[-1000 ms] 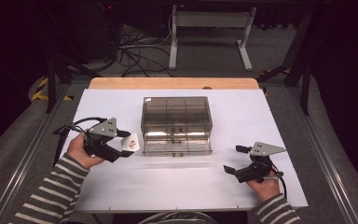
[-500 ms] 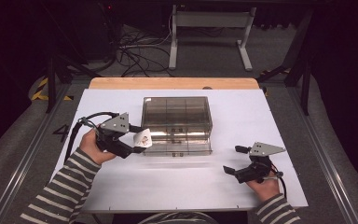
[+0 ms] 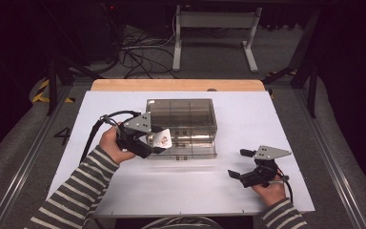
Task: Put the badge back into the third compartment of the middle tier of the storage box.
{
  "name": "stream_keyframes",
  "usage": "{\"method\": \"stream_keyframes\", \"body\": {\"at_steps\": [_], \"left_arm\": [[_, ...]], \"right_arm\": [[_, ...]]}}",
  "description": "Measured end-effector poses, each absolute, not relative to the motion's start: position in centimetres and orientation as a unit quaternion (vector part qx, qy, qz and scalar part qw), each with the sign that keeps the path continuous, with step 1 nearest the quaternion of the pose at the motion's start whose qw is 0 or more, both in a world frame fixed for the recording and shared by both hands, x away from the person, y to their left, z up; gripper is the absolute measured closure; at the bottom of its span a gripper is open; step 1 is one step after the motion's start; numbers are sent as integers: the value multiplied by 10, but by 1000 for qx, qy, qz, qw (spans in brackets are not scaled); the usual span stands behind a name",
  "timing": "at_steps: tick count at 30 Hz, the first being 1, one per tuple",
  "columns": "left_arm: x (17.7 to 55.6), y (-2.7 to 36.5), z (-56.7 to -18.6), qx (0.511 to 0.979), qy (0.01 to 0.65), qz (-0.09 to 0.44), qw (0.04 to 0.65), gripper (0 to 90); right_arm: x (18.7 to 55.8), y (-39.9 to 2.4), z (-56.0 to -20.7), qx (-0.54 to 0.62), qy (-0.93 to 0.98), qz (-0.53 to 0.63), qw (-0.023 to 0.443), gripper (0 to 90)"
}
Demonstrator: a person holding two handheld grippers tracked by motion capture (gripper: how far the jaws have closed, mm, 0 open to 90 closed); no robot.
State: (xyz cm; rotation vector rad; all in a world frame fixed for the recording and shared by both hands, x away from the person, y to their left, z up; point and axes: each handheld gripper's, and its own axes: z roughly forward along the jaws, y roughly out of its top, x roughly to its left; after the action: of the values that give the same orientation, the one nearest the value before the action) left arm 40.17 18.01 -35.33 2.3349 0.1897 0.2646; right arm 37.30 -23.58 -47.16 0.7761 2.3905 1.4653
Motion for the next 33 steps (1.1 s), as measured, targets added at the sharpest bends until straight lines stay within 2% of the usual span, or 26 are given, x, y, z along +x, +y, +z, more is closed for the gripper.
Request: {"method": "stream_keyframes", "body": {"at_steps": [33], "left_arm": [[425,101,-370,918,45,105,380,334]], "right_arm": [[373,-236,-471,262,815,504,111,23]]}}
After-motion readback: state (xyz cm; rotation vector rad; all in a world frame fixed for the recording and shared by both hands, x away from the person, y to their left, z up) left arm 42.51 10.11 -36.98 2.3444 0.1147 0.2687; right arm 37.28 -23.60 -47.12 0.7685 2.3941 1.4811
